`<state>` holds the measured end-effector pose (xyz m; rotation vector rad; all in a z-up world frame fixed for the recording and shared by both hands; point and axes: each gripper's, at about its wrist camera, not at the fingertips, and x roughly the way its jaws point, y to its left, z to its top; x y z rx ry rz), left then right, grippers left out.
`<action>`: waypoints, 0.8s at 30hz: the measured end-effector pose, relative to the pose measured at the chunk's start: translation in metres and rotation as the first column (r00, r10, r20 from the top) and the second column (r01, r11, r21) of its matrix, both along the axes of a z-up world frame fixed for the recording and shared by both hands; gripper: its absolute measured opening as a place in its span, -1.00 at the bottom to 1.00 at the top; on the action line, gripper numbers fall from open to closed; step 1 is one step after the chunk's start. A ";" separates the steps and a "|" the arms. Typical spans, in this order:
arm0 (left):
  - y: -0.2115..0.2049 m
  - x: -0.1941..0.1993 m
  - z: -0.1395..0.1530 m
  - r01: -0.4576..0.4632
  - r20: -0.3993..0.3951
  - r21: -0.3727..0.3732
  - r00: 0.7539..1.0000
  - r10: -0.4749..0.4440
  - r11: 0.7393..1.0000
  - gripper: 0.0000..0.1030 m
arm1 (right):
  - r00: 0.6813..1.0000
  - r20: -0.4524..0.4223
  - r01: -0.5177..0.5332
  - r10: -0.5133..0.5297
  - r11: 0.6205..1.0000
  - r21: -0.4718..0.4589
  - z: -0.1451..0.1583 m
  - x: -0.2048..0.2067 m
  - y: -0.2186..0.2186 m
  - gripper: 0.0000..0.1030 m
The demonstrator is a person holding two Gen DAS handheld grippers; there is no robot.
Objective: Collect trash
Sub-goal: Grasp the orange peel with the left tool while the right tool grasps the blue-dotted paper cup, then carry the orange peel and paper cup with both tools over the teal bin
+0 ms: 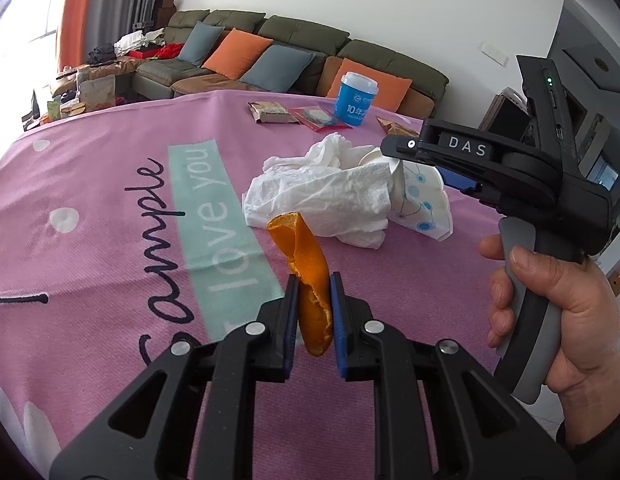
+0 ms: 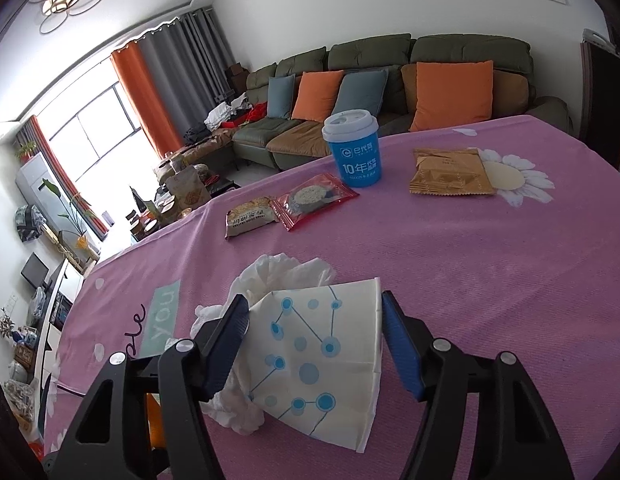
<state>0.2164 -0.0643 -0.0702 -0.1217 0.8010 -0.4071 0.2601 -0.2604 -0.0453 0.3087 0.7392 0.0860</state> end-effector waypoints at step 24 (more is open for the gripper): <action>0.060 -0.042 0.057 -0.149 0.173 0.001 0.974 0.147 0.989 -0.70 | 0.972 0.194 -0.111 0.130 0.988 -0.102 0.070 -0.073 0.032 0.23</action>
